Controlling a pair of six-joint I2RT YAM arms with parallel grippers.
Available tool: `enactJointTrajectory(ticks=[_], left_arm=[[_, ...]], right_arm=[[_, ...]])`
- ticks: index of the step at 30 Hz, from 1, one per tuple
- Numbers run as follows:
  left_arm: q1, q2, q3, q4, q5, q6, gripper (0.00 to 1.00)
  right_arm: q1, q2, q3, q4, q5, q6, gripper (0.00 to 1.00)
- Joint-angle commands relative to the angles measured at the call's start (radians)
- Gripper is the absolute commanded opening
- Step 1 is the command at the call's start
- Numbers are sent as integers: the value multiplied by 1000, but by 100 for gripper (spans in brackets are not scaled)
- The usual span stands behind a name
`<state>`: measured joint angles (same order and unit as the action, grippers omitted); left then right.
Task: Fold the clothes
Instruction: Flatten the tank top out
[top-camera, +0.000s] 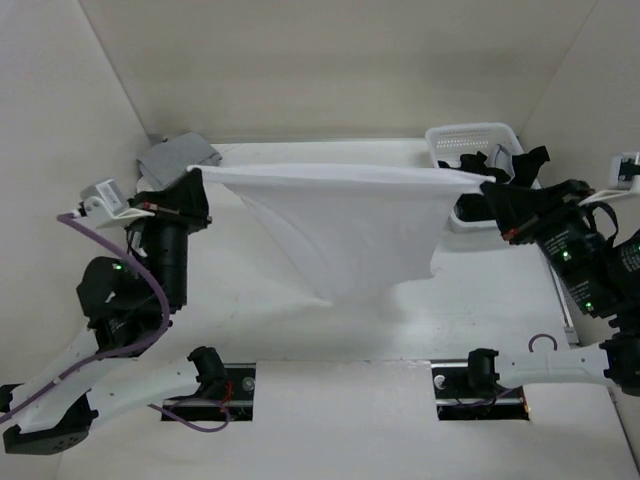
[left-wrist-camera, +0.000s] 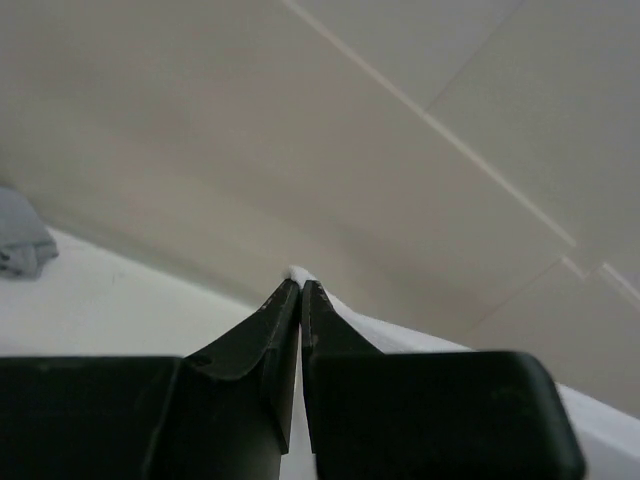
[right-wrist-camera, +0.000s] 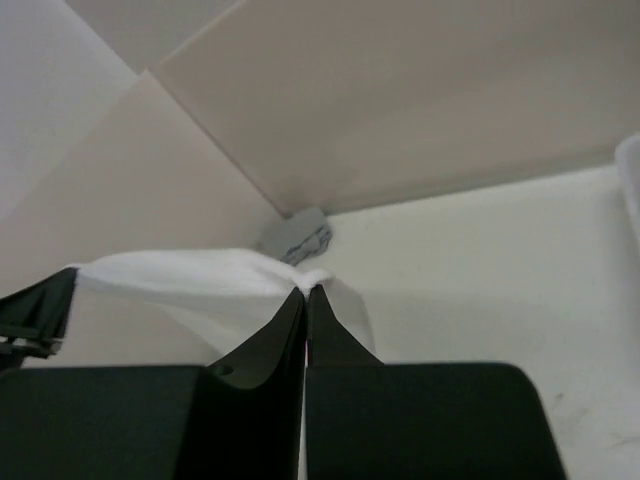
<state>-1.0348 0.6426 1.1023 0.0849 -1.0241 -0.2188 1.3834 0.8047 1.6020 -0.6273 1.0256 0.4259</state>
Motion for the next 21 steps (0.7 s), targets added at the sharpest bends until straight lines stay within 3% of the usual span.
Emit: enactJointTrajectory(ticks=[1, 4, 6, 9, 12, 14, 16, 17, 19, 21], left_arm=[[5, 46, 97, 289, -34, 303, 3], [35, 116, 131, 367, -33, 386, 3], [89, 201, 130, 388, -33, 409, 4], [159, 311, 93, 366, -21, 363, 4], [284, 434, 47, 296, 28, 216, 4], [403, 543, 102, 100, 175, 16, 4], [552, 659, 221, -87, 382, -188, 4], [645, 743, 314, -155, 510, -258, 3], [712, 825, 428, -177, 574, -286, 3], [746, 893, 578, -207, 590, -274, 3]], right_arm=[[10, 106, 82, 300, 59, -486, 0], [-32, 160, 75, 460, -1, -614, 1], [-201, 220, 70, 460, -99, -586, 1], [-489, 339, 82, 319, -399, -364, 0], [-678, 442, 81, 290, -663, -208, 0], [-778, 561, 99, 322, -806, -135, 0], [-829, 683, 180, 314, -855, -122, 0], [-865, 796, 305, 283, -875, -124, 0], [-889, 873, 427, 241, -872, -134, 0], [-922, 999, 696, 128, -874, -144, 0]])
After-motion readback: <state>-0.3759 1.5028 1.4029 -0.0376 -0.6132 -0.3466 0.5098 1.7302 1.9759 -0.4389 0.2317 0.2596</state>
